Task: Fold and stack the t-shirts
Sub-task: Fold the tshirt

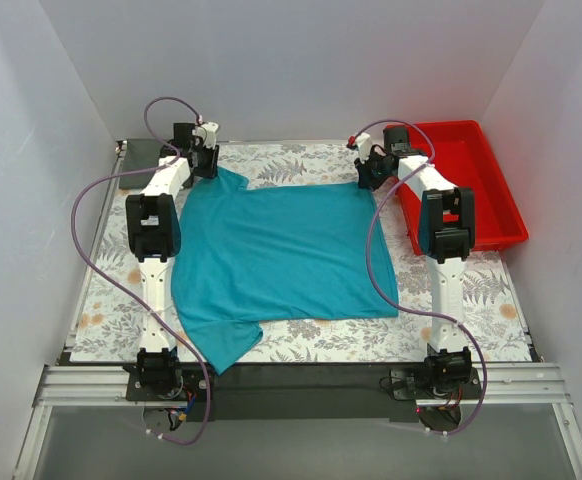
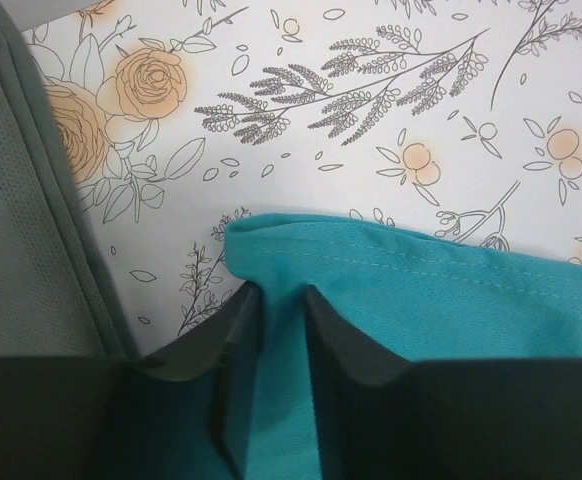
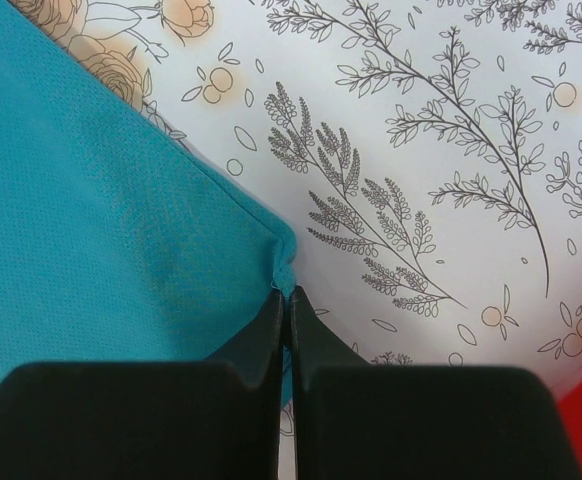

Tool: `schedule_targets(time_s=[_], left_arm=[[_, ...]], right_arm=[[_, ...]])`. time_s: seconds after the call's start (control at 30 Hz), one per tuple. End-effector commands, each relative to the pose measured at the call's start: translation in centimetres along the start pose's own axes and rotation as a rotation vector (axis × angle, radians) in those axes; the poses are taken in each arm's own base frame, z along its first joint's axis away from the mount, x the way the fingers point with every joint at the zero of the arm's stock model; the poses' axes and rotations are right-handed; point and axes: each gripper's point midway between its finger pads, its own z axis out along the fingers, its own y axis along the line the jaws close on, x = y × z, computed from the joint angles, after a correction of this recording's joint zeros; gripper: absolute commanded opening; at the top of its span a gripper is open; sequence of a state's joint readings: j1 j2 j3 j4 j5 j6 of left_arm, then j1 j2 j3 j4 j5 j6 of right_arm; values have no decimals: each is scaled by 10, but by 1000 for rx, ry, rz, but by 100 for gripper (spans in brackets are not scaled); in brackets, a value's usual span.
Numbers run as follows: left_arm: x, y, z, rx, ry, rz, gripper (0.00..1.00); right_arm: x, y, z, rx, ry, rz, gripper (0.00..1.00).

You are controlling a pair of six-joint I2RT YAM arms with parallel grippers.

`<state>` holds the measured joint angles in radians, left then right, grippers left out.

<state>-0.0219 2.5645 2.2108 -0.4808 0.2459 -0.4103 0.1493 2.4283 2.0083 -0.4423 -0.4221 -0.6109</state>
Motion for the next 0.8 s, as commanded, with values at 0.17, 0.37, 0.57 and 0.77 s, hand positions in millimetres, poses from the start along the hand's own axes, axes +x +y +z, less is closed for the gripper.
schedule_targets(time_s=[0.17,0.37,0.57,0.77], left_arm=[[-24,-3,-20,13,-46,-38,0],[-68,-8,-61,24,-178,-8,0],[-83,-21,-102,55,-237,23,0],[-84,-26,-129,60,-259,46,0]], right_arm=[[-16,3,-30,4,-17,-10,1],[-45,-4,-64,31,-84,-14,1],[-52,3,-82,23,-96,-28,1],[-52,15,-91,-5,-95,-17,1]])
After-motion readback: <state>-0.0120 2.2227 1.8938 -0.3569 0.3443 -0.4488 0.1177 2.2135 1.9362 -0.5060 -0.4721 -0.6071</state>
